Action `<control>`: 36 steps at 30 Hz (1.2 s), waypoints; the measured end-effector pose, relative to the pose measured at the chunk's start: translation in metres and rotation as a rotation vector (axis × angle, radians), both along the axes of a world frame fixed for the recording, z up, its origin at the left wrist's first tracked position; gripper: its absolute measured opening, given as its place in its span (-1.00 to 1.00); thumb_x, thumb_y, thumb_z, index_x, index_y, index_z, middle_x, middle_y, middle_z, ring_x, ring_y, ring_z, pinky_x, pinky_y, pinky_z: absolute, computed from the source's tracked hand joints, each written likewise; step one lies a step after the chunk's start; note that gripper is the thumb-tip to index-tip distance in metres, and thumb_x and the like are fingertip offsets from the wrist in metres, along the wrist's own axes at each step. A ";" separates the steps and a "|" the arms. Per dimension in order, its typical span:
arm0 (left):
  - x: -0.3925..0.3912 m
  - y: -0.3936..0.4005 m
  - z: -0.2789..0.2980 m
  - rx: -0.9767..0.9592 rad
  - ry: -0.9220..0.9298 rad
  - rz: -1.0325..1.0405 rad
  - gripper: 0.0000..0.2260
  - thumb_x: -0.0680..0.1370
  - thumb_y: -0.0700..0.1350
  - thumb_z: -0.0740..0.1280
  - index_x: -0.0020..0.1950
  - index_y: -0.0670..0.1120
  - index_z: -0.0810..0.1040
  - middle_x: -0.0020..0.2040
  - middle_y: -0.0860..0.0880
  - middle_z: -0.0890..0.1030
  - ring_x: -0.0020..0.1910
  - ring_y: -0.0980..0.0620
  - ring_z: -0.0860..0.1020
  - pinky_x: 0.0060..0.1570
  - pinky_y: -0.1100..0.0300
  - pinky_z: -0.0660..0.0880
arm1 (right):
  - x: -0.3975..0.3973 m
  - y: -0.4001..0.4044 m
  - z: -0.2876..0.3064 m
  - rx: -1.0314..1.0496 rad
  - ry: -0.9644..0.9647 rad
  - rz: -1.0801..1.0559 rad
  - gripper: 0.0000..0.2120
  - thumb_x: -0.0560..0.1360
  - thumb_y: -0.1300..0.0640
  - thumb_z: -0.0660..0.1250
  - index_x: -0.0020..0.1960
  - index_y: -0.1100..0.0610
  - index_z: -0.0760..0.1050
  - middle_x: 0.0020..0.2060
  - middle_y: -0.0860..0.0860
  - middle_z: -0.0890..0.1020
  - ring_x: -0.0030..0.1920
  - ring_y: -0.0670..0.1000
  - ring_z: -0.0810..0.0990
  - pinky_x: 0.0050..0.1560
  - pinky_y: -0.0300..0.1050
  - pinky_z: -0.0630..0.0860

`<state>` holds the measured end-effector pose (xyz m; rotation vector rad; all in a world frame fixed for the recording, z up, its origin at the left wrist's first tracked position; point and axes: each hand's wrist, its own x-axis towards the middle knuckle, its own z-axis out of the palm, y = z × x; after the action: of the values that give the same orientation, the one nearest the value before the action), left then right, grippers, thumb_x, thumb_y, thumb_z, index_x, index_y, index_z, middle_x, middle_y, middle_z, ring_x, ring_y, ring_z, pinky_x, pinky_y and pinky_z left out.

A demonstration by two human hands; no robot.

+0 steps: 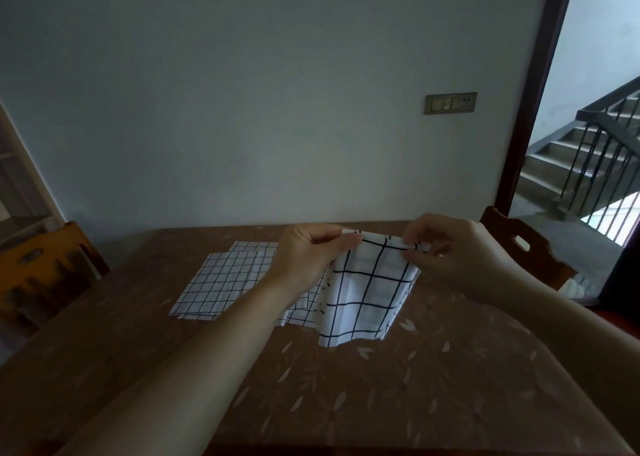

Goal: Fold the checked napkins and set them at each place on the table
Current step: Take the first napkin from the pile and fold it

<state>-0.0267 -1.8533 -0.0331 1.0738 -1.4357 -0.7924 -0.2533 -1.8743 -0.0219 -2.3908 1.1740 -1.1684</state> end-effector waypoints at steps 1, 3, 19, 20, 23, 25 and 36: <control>-0.001 0.000 0.000 -0.006 -0.004 0.005 -0.94 0.46 -0.16 0.47 -0.10 -0.05 0.72 -0.14 -0.02 0.73 -0.11 0.06 0.69 -0.06 0.27 0.58 | 0.000 -0.001 0.000 -0.007 0.012 0.001 -0.80 0.39 0.18 0.50 -0.18 -0.09 0.56 -0.23 -0.24 0.63 -0.16 -0.35 0.58 -0.19 -0.53 0.42; -0.002 -0.001 -0.001 -0.012 -0.008 0.013 -0.93 0.46 -0.17 0.47 -0.08 -0.07 0.72 -0.13 -0.04 0.73 -0.09 0.05 0.69 -0.04 0.26 0.59 | 0.001 -0.001 0.000 -0.015 0.039 -0.010 -0.83 0.39 0.18 0.50 -0.17 -0.06 0.57 -0.25 -0.22 0.62 -0.16 -0.34 0.56 -0.20 -0.54 0.41; 0.010 -0.006 -0.008 -0.006 -0.251 0.024 -0.95 0.44 -0.13 0.50 -0.12 -0.02 0.71 -0.19 0.13 0.72 -0.17 0.19 0.67 -0.14 0.38 0.55 | -0.016 -0.006 0.001 -0.167 0.455 -0.010 -0.95 0.46 0.07 0.43 -0.08 -0.01 0.60 -0.31 -0.23 0.50 -0.30 -0.29 0.48 -0.27 -0.41 0.35; 0.011 -0.007 -0.009 -0.006 -0.279 0.027 -0.94 0.44 -0.12 0.50 -0.11 -0.01 0.72 -0.18 0.12 0.72 -0.16 0.18 0.67 -0.12 0.38 0.56 | -0.016 -0.005 0.001 -0.172 0.451 -0.005 -0.95 0.44 0.10 0.46 -0.11 0.01 0.61 -0.32 -0.23 0.52 -0.31 -0.30 0.49 -0.27 -0.43 0.37; 0.012 -0.008 -0.011 -0.009 -0.301 0.023 -0.95 0.45 -0.10 0.49 -0.11 0.00 0.72 -0.19 0.10 0.72 -0.17 0.18 0.67 -0.10 0.35 0.57 | -0.016 -0.001 0.004 -0.100 0.255 -0.031 -0.94 0.39 0.15 0.50 -0.21 0.07 0.63 -0.33 -0.16 0.62 -0.29 -0.22 0.59 -0.26 -0.46 0.45; 0.012 -0.008 -0.011 0.003 -0.254 0.023 -0.96 0.45 -0.12 0.48 -0.13 -0.01 0.72 -0.20 0.08 0.72 -0.16 0.14 0.68 -0.07 0.30 0.59 | -0.014 0.000 0.006 0.001 0.095 -0.061 -0.92 0.38 0.15 0.51 -0.24 0.04 0.63 -0.34 -0.13 0.65 -0.24 -0.24 0.61 -0.23 -0.49 0.46; 0.012 -0.005 -0.006 0.078 -0.056 -0.028 -0.92 0.43 -0.14 0.48 -0.10 -0.07 0.72 -0.15 -0.07 0.72 -0.15 -0.08 0.65 -0.06 0.17 0.61 | -0.008 0.010 0.011 0.379 -0.374 -0.008 -0.94 0.40 0.23 0.48 -0.18 0.09 0.68 -0.46 -0.17 0.65 -0.47 -0.25 0.55 -0.42 -0.45 0.47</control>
<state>-0.0146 -1.8586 -0.0389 1.1457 -1.4797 -0.8501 -0.2611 -1.8642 -0.0108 -1.7997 1.1546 -1.2023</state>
